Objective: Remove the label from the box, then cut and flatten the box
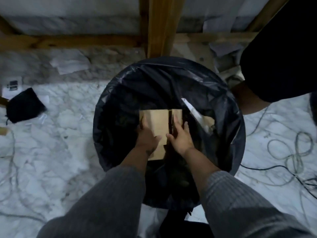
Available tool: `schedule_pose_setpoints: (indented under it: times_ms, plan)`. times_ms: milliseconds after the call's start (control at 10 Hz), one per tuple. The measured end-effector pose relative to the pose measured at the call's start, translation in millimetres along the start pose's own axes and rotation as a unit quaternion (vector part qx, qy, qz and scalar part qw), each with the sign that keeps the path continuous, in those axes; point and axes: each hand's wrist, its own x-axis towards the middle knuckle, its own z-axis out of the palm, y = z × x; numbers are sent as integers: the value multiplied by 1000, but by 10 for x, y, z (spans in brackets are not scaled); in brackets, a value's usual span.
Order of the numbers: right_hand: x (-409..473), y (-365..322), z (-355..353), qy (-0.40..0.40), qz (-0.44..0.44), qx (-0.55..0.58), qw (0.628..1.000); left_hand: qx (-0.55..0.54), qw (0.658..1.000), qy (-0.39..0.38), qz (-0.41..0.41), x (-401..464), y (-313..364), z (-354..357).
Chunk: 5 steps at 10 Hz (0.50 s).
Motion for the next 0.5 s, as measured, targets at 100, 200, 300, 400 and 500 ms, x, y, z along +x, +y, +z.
schedule_pose_setpoints:
  times_ms: [100,200,300,400,500]
  plan:
    - [88,13,33,-53,67,3,996,43,998,-27,-41,49,-8,-9]
    - [-44,-220,-118,-76,75,-3,994,67,997,-35,-31,-160,91,-242]
    - [-405,-617,-389,-107,62,-14,992,56,997,-54,11,-530,268,-612]
    - [-883,-1124,-739,-133,50,-26,990,53,996,-48,48,-1050,588,-1196]
    - [-1464,-1559,-1037,-131,19,-35,991,16,995,-27,94,-1769,870,-1779]
